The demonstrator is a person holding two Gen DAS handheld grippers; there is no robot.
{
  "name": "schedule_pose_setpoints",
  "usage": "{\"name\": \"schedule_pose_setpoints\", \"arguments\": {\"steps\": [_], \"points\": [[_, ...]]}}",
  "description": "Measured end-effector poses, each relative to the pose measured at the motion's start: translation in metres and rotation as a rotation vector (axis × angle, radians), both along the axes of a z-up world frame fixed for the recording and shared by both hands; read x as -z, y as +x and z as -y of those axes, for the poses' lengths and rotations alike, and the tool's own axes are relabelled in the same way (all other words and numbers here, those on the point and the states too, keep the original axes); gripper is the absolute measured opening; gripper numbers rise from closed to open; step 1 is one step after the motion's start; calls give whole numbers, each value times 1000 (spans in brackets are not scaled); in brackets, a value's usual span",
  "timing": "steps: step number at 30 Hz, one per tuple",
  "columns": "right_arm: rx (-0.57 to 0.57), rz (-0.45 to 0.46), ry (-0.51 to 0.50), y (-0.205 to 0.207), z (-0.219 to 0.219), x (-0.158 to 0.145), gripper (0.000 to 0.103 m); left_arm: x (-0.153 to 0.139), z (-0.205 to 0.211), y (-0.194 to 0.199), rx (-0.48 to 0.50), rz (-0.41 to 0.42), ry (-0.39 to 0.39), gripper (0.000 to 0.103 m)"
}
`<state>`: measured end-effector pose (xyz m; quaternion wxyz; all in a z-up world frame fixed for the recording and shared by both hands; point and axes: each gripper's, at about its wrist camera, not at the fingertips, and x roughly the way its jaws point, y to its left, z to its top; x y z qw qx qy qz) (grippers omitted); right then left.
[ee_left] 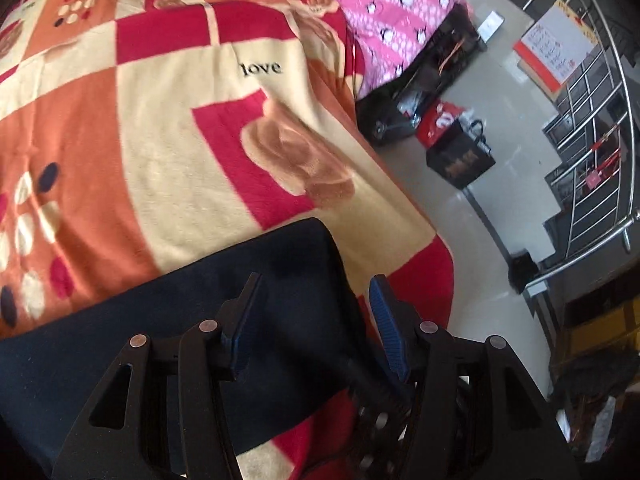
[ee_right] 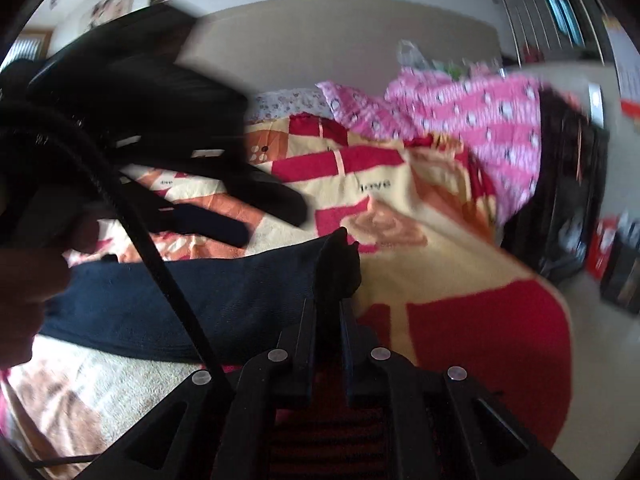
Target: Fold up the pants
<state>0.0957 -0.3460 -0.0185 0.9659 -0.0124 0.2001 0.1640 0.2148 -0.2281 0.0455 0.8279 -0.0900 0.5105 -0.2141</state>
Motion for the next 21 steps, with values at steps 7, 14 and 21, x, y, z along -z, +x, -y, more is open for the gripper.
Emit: {"name": "schedule_pose_setpoints", "arguments": {"steps": [7, 14, 21], "points": [[13, 131, -187, -17, -30, 1, 9, 5, 17, -2, 74, -10, 186, 53], [-2, 264, -329, -37, -51, 3, 9, 4, 16, -6, 72, 21, 310, 53], [-16, 321, -378, -47, -55, 5, 9, -4, 0, -9, 18, 97, 352, 53]]}}
